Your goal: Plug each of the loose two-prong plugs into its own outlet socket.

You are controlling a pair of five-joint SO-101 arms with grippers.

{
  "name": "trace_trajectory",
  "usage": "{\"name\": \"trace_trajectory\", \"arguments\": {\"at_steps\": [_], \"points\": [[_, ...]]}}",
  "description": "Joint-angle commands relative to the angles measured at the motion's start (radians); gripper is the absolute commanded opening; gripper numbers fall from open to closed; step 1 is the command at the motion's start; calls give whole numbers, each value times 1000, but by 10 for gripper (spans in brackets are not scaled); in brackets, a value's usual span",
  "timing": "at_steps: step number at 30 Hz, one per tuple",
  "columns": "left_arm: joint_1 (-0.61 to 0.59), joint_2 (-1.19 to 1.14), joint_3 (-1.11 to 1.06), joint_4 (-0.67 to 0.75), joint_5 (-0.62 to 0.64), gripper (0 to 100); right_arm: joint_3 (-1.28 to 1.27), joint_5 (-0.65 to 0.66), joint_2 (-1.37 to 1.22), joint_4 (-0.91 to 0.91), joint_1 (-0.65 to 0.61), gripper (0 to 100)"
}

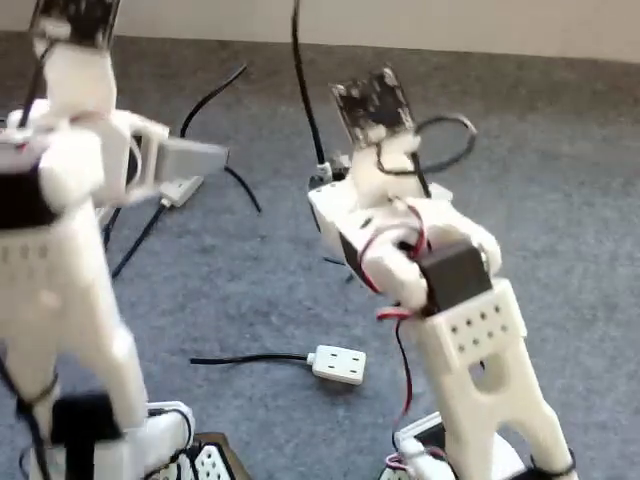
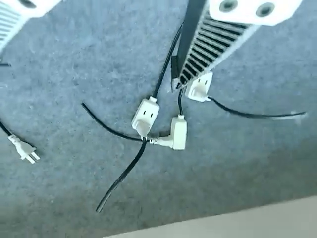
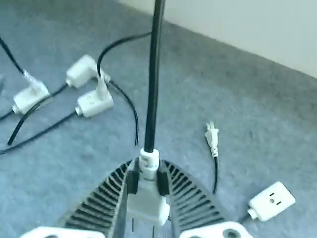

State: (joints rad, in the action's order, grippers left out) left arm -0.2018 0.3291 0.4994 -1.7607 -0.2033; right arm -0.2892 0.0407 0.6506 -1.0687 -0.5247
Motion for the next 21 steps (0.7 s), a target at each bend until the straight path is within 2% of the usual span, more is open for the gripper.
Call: {"name": "trace_trajectory", "arguments": {"at_steps": [1,4,7,11,16,21], "points": [[54,231,-268,35,-11,479,-185,-48,136,145,-10,5],[111,446,-618,144,-11,479,-311,-87,168,203,-10,5],[160,690,-967,318,-9,479,-329,-92,168,211,-10,5],[193,989,-1303,454,-9,479,-332,-150,174,211,-10,5],[216,1216,-1523,476,-9,479,-369,-226,165,213,-12,5],[220,1319,-1653,483,-2,478,-397,-224,168,114,-124,5]]}}
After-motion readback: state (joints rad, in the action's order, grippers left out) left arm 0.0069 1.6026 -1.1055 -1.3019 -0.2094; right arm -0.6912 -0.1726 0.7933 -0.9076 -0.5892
